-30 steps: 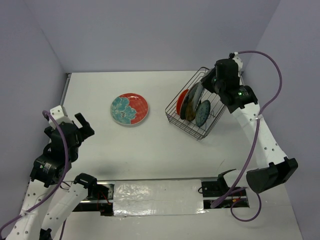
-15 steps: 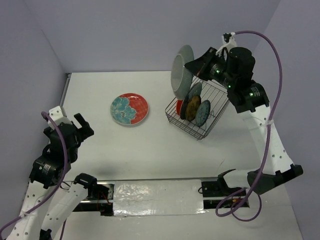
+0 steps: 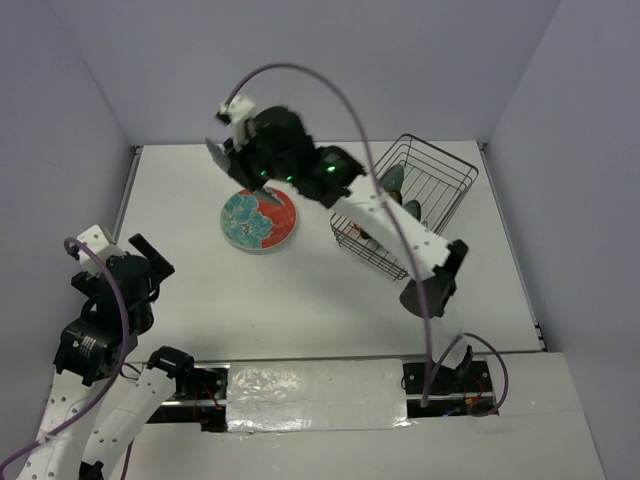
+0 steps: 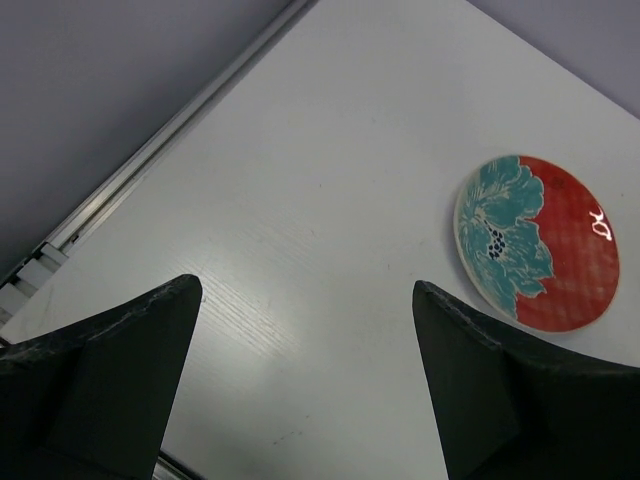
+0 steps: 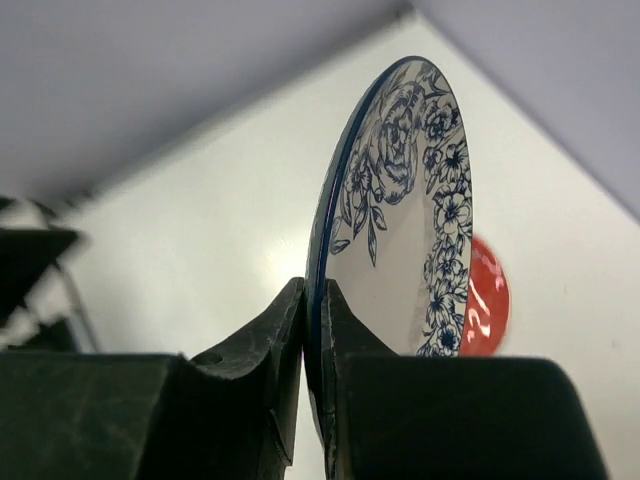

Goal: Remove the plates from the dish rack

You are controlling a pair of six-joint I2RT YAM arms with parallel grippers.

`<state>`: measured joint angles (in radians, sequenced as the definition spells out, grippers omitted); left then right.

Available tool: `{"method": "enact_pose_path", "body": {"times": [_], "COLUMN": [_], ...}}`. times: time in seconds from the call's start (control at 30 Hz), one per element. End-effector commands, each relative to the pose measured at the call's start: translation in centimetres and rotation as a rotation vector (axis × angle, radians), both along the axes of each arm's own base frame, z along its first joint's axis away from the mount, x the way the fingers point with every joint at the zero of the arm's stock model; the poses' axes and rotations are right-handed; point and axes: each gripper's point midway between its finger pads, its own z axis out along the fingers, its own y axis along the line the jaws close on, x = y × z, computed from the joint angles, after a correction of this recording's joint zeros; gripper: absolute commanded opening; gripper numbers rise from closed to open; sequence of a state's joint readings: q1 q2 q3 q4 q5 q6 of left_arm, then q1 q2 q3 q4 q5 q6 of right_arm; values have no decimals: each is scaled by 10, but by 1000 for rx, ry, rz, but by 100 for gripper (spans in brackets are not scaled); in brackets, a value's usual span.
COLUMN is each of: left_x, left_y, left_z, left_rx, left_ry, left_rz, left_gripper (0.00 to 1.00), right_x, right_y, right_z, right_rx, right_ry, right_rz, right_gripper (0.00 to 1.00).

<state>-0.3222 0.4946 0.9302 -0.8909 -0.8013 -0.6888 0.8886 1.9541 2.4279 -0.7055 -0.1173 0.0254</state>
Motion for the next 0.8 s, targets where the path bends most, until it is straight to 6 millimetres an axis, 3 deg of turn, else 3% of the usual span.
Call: {"method": "enact_pose_path", "body": {"times": [0.0, 0.13, 0.33, 0.57, 0.77], "left_x": [-13, -14, -14, -14, -13], "left_y": [17, 17, 16, 16, 15], "left_z": [19, 21, 20, 22, 22], "left_rx": [-21, -24, -22, -24, -25], "left_ry": [-82, -103, -94, -106, -108], "left_rz": [109, 98, 96, 87, 80], "left_gripper": [100, 99, 99, 100, 100], "right_x": [40, 39, 48, 56, 62], "right_y": [-4, 30, 62, 71, 75], "right_z": [-63, -108, -166, -217, -249], "right_rx": [-306, -385, -498, -616, -666], "right_ry": [-142, -223, -264, -293, -325], "right_rz": [-210, -212, -179, -167, -184], "right_gripper": [0, 0, 0, 0, 0]}}
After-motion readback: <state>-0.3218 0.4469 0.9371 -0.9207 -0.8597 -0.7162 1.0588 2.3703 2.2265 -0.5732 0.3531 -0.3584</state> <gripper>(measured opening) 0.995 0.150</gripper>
